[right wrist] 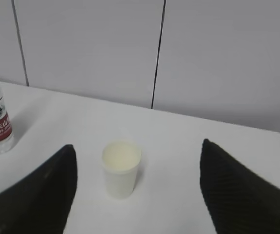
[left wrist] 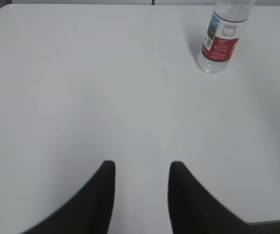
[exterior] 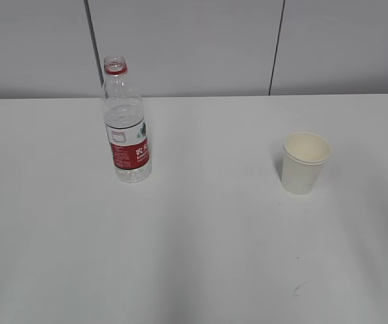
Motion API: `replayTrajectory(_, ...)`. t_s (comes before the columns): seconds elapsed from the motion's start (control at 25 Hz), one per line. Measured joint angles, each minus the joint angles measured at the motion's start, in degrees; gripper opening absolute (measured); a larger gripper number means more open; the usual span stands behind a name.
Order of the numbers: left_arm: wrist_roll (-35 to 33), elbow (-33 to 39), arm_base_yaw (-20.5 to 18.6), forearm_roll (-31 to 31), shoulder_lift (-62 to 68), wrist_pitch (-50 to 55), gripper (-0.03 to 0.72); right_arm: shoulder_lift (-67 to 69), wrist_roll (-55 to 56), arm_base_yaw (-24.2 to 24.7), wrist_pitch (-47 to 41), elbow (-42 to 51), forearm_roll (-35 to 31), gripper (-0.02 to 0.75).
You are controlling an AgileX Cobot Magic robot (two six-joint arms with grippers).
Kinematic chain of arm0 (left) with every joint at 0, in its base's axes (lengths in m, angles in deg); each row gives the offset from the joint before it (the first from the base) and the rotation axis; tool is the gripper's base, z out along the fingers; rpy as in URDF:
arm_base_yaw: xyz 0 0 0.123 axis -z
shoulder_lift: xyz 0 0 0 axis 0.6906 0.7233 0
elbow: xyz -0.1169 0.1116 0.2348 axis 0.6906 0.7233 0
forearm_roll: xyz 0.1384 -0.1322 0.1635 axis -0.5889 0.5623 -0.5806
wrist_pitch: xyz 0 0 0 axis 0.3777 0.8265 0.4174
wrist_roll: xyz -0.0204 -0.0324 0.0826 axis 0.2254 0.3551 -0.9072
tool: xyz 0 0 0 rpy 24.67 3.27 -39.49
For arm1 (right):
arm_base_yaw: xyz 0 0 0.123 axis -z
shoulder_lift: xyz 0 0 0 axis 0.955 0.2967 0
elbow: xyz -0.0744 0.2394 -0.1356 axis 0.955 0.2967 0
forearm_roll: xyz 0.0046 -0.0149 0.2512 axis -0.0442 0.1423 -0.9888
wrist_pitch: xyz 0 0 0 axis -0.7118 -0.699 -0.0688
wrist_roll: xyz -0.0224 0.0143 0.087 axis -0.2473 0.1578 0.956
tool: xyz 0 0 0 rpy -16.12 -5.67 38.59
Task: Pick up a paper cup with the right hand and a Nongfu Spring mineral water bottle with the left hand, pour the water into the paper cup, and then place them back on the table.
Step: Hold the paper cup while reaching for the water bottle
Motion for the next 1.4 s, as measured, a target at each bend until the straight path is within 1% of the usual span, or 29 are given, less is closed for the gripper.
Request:
replayTrajectory(0.16, -3.75, -0.65, 0.00, 0.50, 0.00, -1.34, 0.239, 7.35, 0.00, 0.00, 15.18, 3.12, 0.00, 0.588)
replayTrajectory(0.28, -6.96, -1.09, 0.00, 0.50, 0.00, -9.67, 0.239, 11.59, 0.00, 0.00, 24.68, 5.47, -2.08, 0.588)
replayTrajectory(0.4, -7.72, -1.10, 0.00, 0.69, 1.31, -20.28, 0.239, 14.93, 0.10, 0.00, 28.36, 7.09, -3.14, 0.588)
replayTrajectory(0.6, -8.06, 0.62, 0.00, 2.50, 7.44, -34.28, 0.239, 17.68, 0.79, 0.00, 36.00, 10.08, -3.47, 0.588)
replayTrajectory(0.8, -8.35, 4.16, 0.00, 2.74, 15.90, -50.99, 0.239, 17.88, 1.35, 0.00, 38.21, 11.08, -6.12, 0.588)
replayTrajectory(1.08, -8.44, 10.64, 0.00, 4.75, 31.37, -71.55, 0.239, 17.88, 1.47, 0.00, 38.43, 11.17, -6.55, 0.588)
replayTrajectory(1.32, -8.49, 12.59, 0.00, 5.49, 45.74, -83.19, 0.239, 20.72, 1.47, 0.00, 38.56, 11.17, -5.79, 0.588)
replayTrajectory(1.4, -8.04, 12.60, 0.00, 5.49, 50.15, -88.44, 0.239, 23.29, 1.47, 0.00, 38.68, 11.17, -4.10, 0.588)
